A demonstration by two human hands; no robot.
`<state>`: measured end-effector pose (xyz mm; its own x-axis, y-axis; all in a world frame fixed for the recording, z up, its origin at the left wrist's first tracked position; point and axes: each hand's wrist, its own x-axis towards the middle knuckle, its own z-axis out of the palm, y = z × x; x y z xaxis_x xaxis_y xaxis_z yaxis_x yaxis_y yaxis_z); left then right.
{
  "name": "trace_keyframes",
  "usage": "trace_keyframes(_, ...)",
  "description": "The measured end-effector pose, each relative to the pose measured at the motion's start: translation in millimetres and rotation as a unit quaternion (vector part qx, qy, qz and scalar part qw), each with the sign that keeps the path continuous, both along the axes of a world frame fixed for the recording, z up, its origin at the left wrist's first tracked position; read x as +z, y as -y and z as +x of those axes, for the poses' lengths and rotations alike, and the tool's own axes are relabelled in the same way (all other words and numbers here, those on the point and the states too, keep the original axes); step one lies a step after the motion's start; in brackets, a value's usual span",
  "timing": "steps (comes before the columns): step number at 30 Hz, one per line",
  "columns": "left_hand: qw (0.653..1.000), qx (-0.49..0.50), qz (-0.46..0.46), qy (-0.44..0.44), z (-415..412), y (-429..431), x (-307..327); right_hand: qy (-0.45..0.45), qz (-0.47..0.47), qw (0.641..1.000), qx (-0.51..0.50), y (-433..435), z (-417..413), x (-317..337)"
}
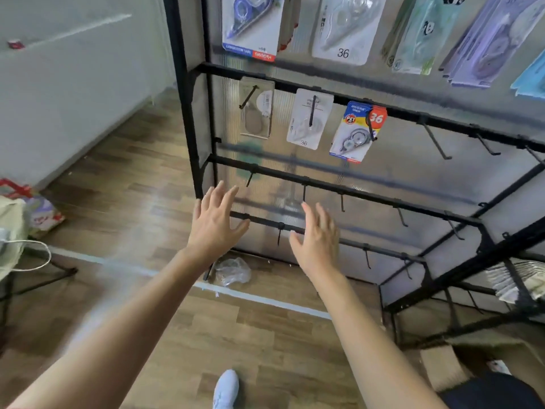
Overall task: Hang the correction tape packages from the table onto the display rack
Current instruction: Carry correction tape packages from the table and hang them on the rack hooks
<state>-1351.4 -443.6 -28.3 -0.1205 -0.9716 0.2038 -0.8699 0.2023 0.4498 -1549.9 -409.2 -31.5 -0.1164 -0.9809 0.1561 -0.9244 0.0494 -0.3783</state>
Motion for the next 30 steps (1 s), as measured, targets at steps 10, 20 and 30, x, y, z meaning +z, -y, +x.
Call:
trace_keyframes(10,0.979,0.195,0.054,0.006,54.0,-182.9,-26.8,0.017,0.069,0.981,0.181,-105.9,65.5,-20.5)
trace_keyframes(20,0.904,0.423,0.067,0.000,177.1,-367.9,-20.5,-0.003,0.096,0.911,0.400,-209.2,226.4,-22.0)
trace_keyframes(30,0.830,0.555,0.054,-0.002,340.1,-511.8,-0.2,0.011,0.088,0.846,0.526,-306.7,434.9,-2.5)
